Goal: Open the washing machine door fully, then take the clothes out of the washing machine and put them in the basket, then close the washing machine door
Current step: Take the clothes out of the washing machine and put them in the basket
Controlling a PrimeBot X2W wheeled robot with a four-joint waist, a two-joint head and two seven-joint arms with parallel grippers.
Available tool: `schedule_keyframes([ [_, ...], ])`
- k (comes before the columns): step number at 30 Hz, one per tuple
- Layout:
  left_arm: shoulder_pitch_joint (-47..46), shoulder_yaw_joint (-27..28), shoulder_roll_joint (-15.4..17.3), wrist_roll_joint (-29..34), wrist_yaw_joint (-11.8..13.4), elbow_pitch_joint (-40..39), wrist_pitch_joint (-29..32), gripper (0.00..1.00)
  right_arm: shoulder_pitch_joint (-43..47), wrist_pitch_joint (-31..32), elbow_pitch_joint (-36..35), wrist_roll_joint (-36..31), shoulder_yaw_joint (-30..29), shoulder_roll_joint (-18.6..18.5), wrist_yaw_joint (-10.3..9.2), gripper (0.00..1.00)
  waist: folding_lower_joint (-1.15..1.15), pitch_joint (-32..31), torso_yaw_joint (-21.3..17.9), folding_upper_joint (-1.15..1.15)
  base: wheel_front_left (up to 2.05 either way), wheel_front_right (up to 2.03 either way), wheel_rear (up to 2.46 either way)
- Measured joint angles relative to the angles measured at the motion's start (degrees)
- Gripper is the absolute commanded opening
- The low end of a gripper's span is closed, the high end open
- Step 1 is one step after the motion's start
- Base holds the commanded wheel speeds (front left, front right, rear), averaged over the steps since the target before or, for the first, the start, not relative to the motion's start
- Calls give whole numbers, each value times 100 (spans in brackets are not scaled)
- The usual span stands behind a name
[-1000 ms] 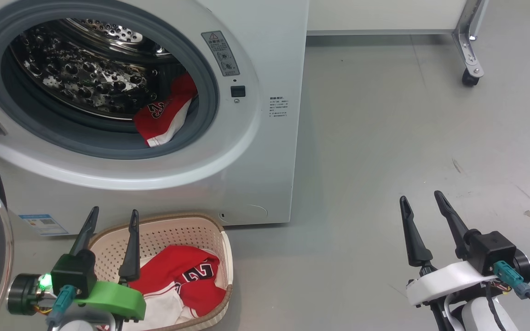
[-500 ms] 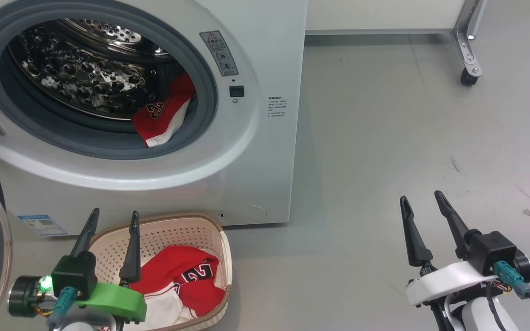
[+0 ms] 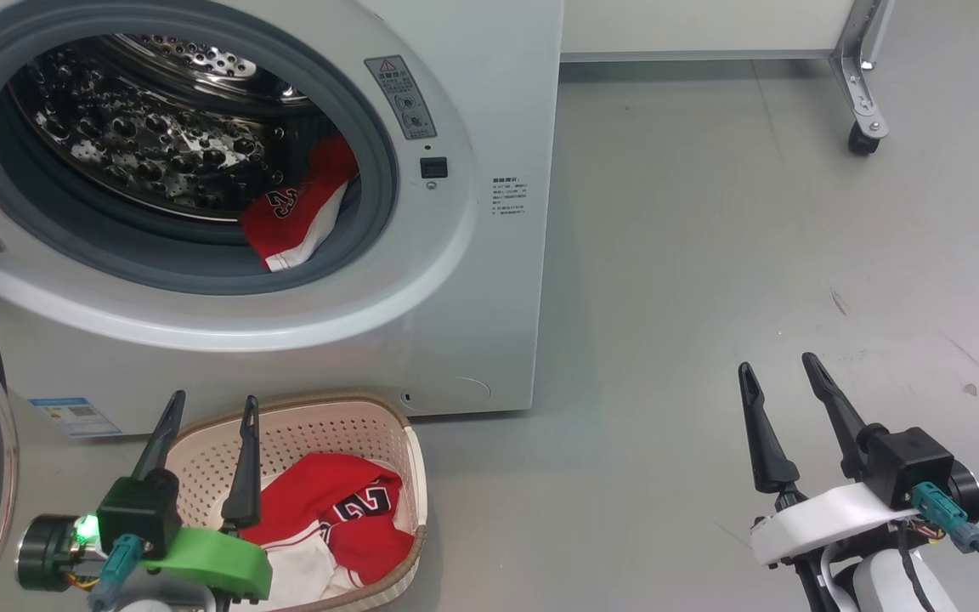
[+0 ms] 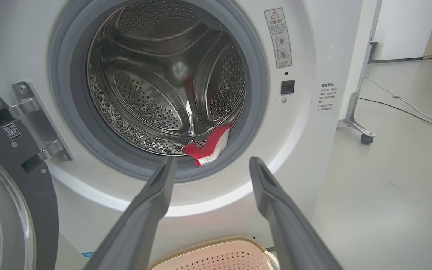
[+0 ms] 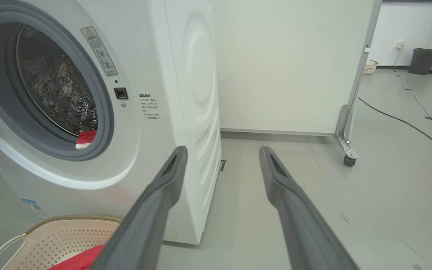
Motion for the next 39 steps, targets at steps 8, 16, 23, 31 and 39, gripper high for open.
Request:
schedule_keyframes([
  [8,0,0,0,0,0,-31,0,100,0,0,-24,0,8,0,1,100,0,90,-2,0,0,0,0],
  [16,-5,9,0,-4,2,-160,0,100,0,0,-123,-1,7,0,1,100,0,344,-13,0,0,0,0],
  [23,-87,55,5,-4,16,-221,0,100,-36,0,-249,-2,36,1,1,100,0,704,-49,0,0,0,0],
  [31,-586,196,151,-40,18,-315,4,100,-221,0,-332,-19,155,3,36,100,0,1218,-140,0,0,0,0],
  [39,-1453,469,431,-121,14,-452,264,100,-424,0,-382,-67,230,2,40,100,0,1763,-330,0,0,0,0],
])
